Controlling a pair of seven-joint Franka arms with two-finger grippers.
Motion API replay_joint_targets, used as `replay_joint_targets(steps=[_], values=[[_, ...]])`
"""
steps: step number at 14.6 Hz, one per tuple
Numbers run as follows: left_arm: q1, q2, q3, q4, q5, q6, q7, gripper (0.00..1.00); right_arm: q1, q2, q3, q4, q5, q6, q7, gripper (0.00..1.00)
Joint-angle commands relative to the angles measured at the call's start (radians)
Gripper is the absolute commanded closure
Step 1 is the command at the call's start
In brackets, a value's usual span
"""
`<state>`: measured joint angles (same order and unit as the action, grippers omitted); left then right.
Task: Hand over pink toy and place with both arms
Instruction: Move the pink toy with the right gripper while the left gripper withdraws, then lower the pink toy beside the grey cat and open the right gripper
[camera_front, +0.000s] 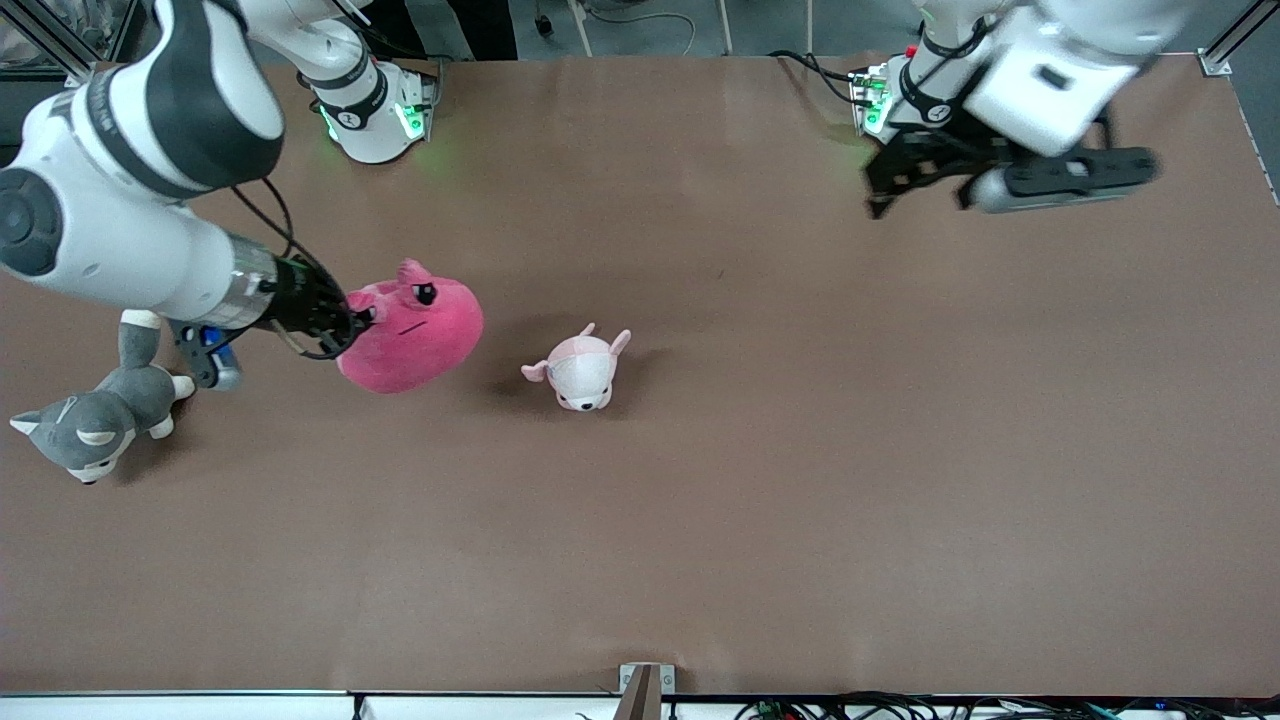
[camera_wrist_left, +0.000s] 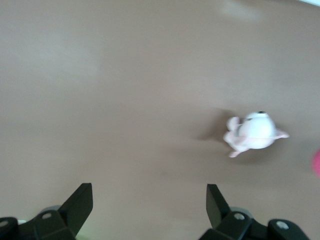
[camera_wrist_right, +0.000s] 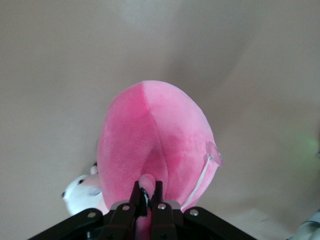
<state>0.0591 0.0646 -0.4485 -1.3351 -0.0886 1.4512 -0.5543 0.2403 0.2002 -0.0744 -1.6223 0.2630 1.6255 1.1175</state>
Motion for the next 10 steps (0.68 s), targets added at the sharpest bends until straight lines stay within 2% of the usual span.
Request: replay_joint_targets(steps=[1,3,7,10], values=[[0.149,-0.052,-0.009,-0.024,0.007,-0.055,0.184,0.00,-0.097,-0.042,0.019,-0.137,0.016,0.062,-0.108,0.99],[0.230,-0.066,-0.009,-0.027,0.006,-0.078,0.275,0.00,-0.133,-0.042,0.019,-0.204,0.015,0.121,-0.130,0.98],[0.362,-0.123,-0.009,-0.101,0.003,-0.078,0.440,0.00,-0.187,-0.030,0.021,-0.286,0.016,0.191,-0.150,0.98],[0.375,-0.120,-0.006,-0.105,0.007,-0.066,0.467,0.00,-0.214,0.033,0.019,-0.292,0.016,0.211,-0.151,0.97]])
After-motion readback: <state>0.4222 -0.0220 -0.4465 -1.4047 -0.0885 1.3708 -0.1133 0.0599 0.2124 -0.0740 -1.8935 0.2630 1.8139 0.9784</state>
